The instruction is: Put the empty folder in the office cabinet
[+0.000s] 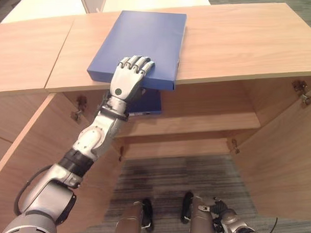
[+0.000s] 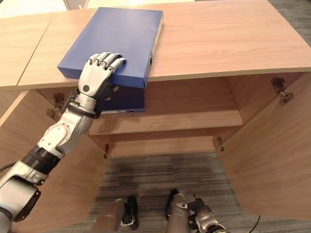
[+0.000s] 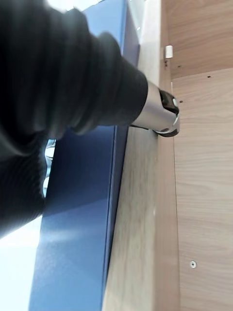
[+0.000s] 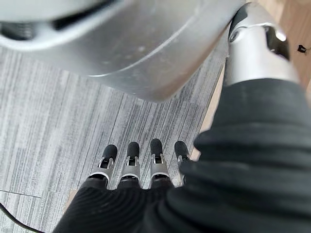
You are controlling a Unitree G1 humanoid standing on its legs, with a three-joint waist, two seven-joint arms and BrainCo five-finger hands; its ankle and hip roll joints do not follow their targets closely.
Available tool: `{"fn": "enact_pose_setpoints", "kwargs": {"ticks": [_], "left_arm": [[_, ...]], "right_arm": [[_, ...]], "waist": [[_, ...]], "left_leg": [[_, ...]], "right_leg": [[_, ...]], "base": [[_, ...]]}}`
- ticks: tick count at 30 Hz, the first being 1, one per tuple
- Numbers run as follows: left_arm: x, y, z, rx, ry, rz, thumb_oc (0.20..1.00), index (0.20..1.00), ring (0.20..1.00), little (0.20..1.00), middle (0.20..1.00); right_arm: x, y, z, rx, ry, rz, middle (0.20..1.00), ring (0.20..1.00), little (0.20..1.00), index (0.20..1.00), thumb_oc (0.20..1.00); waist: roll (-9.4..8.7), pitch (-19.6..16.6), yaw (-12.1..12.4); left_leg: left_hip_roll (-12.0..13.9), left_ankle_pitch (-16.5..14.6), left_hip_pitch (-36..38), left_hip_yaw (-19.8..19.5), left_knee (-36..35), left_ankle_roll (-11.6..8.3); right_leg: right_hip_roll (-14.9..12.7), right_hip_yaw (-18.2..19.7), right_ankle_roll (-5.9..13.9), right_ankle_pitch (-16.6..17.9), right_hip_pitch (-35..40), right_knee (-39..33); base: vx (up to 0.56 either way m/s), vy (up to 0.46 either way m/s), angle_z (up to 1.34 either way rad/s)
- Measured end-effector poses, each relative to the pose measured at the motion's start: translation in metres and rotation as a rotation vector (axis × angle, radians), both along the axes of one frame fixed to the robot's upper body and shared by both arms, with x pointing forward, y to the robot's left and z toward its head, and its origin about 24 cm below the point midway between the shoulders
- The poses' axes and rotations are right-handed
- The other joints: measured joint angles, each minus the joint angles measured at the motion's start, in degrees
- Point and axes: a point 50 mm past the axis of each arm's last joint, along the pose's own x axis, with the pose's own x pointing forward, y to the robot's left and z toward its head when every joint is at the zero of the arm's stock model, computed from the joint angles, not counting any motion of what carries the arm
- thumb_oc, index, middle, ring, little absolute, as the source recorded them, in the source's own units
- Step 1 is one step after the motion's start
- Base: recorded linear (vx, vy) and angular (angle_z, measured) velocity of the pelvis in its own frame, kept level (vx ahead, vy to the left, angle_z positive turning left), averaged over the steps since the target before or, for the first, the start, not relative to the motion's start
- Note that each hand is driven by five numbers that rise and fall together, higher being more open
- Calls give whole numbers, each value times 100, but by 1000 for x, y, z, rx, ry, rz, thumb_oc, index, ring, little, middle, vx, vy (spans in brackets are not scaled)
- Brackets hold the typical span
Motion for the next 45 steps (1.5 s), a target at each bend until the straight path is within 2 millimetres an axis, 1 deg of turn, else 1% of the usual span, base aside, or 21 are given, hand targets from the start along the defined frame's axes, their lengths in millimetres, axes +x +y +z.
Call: {"fn": "enact_pose_setpoints", "kwargs": {"ticks": [2, 3, 4, 6, 7, 8, 10, 11, 13, 15, 21, 22, 24, 25, 27, 31, 35, 38, 39, 42, 45], "left_arm": [[-18, 2, -7, -145, 63, -84, 200, 200, 200, 200, 200], [-27, 0, -10, -187, 72, -126, 200, 200, 200, 200, 200], [-43, 2, -10, -254, 89, -199, 200, 200, 200, 200, 200], [-58, 4, -9, -335, 111, -264, 200, 200, 200, 200, 200], [-66, 6, -12, -384, 142, -299, 200, 200, 200, 200, 200], [-70, 8, -13, -409, 158, -318, 200, 200, 200, 200, 200], [-72, 8, -13, -447, 182, -349, 200, 200, 200, 200, 200], [-75, 11, -14, -468, 199, -360, 200, 200, 200, 200, 200], [-79, 14, -17, -473, 241, -374, 200, 200, 200, 200, 200], [-80, 15, -20, -485, 262, -381, 200, 200, 200, 200, 200], [-80, 16, -21, -517, 305, -398, 200, 200, 200, 200, 200], [-80, 15, -22, -530, 326, -411, 200, 200, 200, 200, 200], [-80, 13, -23, -540, 350, -429, 200, 200, 200, 200, 200], [-80, 11, -23, -551, 373, -448, 200, 200, 200, 200, 200], [-81, 8, -22, -576, 401, -485, 200, 200, 200, 200, 200], [-88, -5, -15, -598, 461, -611, 200, 200, 200, 200, 200], [-92, -18, -5, -561, 477, -708, 200, 200, 200, 200, 200], [-96, -26, 4, -594, 521, -825, 200, 200, 200, 200, 200], [-99, -28, 8, -622, 554, -886, 200, 200, 200, 200, 200], [-101, -30, 13, -694, 609, -985, 200, 200, 200, 200, 200], [-99, -37, 16, -866, 679, -1121, 200, 200, 200, 200, 200]], "right_arm": [[-3, 2, -2, 13, 5, -21, 1000, 1000, 1000, 1000, 1000], [-8, 4, -4, 15, 15, -25, 1000, 1000, 1000, 1000, 1000], [-14, 5, -6, 18, 28, -32, 1000, 1000, 1000, 1000, 1000], [-13, 5, -6, 23, 22, -41, 1000, 1000, 1000, 1000, 1000], [-15, 6, -7, 25, 29, -44, 1000, 1000, 1000, 1000, 1000], [-15, 7, -7, 28, 29, -45, 1000, 1000, 1000, 1000, 1000], [-17, 6, -8, 27, 34, -57, 1000, 1000, 1000, 1000, 1000], [-12, 7, -6, 40, 16, -82, 1000, 1000, 1000, 1000, 1000], [-12, 7, -7, 51, 17, -109, 1000, 1000, 1000, 1000, 1000], [-12, 7, -6, 50, 19, -109, 1000, 1000, 1000, 1000, 1000], [-27, 5, -12, 57, 66, -117, 1000, 1000, 1000, 1000, 1000], [-35, 4, -14, 52, 91, -124, 1000, 1000, 1000, 1000, 1000], [-43, 2, -17, 47, 120, -132, 1000, 1000, 1000, 1000, 1000], [-53, 0, -19, 42, 149, -140, 1000, 1000, 1000, 1000, 1000], [-56, 0, -20, 38, 160, -143, 1000, 1000, 1000, 1000, 1000], [-64, -2, -21, 31, 187, -152, 1000, 1000, 1000, 1000, 1000], [-69, -3, -22, 28, 208, -157, 1000, 1000, 1000, 1000, 1000], [-69, -3, -23, 35, 213, -156, 1000, 1000, 1000, 1000, 1000], [-69, -3, -23, 41, 215, -153, 1000, 1000, 1000, 1000, 1000], [-70, -3, -23, 49, 224, -150, 1000, 1000, 1000, 1000, 1000], [-69, -2, -23, 68, 240, -137, 1000, 1000, 1000, 1000, 1000]], "waist": [[-10, 58, 23], [-46, 88, 53], [-103, 135, 115], [-107, 259, 237], [-105, 298, 363], [-108, 335, 367], [-85, 419, 404], [-43, 449, 449], [17, 500, 437], [60, 509, 447], [106, 480, 457], [126, 437, 456], [156, 341, 458], [176, 252, 471], [199, 187, 470], [229, 33, 453], [248, -10, 451], [253, -19, 447], [262, -47, 445], [278, -79, 448], [265, -87, 459]], "left_leg": [[-10, 128, 348, -45, -394, -65], [-23, 198, 526, -88, -563, -106], [-32, 313, 763, -169, -812, -155], [-26, 426, 1089, -291, -1147, -225], [-8, 557, 1377, -336, -1483, -259], [-19, 644, 1580, -377, -1696, -285], [-36, 757, 1840, -483, -1947, -323], [-18, 868, 2017, -549, -2242, -349], [4, 1060, 2384, -619, -2651, -379], [25, 1105, 2568, -655, -2807, -391], [115, 1169, 2984, -704, -3139, -462], [126, 1177, 3049, -761, -3152, -476], [125, 1178, 3051, -789, -3152, -478], [124, 1179, 3051, -809, -3163, -479], [123, 1180, 3068, -828, -3160, -481], [121, 1180, 3149, -855, -3213, -481], [122, 1185, 3210, -914, -3254, -489], [122, 1195, 3230, -939, -3267, -491], [122, 1197, 3232, -941, -3268, -491], [122, 1201, 3238, -948, -3266, -493], [126, 1215, 3246, -960, -3263, -501]], "right_leg": [[43, -118, 11, 57, 344, -286], [63, -182, -12, 61, 516, -382], [96, -299, -54, 79, 765, -543], [150, -451, -61, 74, 1117, -773], [205, -550, -77, 98, 1399, -997], [233, -599, -66, 107, 1574, -1128], [241, -736, -62, 106, 1826, -1261], [297, -832, -53, 112, 2010, -1441], [399, -933, -28, 183, 2343, -1746], [437, -1015, -25, 186, 2538, -1868], [625, -1146, 22, 313, 3068, -2370], [672, -1211, 29, 378, 3237, -2549], [688, -1296, 47, 417, 3330, -2682], [705, -1321, 58, 454, 3375, -2775], [727, -1366, 68, 511, 3472, -2909], [768, -1394, 112, 583, 3635, -3133], [802, -1424, 153, 631, 3750, -3264], [797, -1443, 159, 635, 3771, -3262], [792, -1444, 157, 636, 3772, -3260], [798, -1448, 157, 637, 3784, -3251], [804, -1479, 155, 637, 3812, -3257]], "base": [[-15, -61, 9], [-70, -106, 23], [-77, -82, 25], [8, -104, 23], [8, -90, 20], [4, -63, 21], [29, -69, 27], [40, -52, 20], [44, -44, 13], [48, -27, 11], [62, -32, 5], [47, -27, 16], [44, -17, 18], [44, -3, 14], [58, 9, 8], [43, 7, 3], [37, 5, 2], [4, 3, 3], [0, 0, 0], [0, 0, 0], [-5, -18, 5]]}}
